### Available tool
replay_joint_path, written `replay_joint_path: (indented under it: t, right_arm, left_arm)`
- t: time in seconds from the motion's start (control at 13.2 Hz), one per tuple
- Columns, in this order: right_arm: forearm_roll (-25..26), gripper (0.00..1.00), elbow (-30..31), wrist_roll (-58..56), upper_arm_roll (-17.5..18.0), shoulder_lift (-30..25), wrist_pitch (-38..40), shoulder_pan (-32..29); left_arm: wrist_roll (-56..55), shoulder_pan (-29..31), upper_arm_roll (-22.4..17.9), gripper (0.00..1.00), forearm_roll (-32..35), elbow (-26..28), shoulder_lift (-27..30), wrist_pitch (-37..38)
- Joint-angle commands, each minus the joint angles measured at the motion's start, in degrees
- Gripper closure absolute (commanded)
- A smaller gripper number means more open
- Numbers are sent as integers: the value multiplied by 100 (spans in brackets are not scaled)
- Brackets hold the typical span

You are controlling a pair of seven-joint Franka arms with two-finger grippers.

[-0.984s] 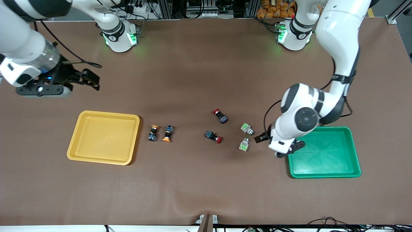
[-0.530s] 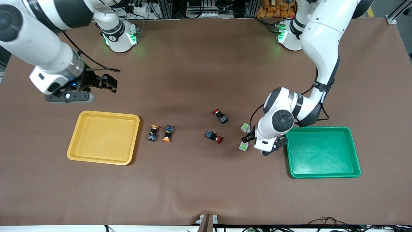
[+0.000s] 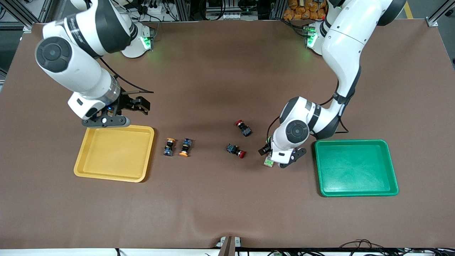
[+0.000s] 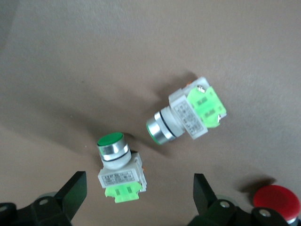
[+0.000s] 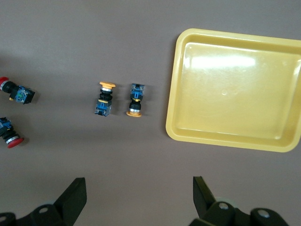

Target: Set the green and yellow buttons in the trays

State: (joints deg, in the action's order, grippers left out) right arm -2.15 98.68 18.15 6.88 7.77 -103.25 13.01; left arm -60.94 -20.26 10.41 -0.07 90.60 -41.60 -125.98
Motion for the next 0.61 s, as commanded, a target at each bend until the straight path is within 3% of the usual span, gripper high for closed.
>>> replay_joint_path:
  t: [0.0,0.3,0.53]
  right_arm:
    - [-101,0,81,93,-46,49,-151,44]
    - [-101,0,510,93,-46,295,-1053,96]
    - [-101,0,732,128,-46,584,-1627,106]
  left_arm:
    - [-23,-4,-30,0,86,116,38,-76]
    - [-23,-31,-30,3,87,151,-49,-76]
    - [-23,-40,-30,20,95,168,-120,-120]
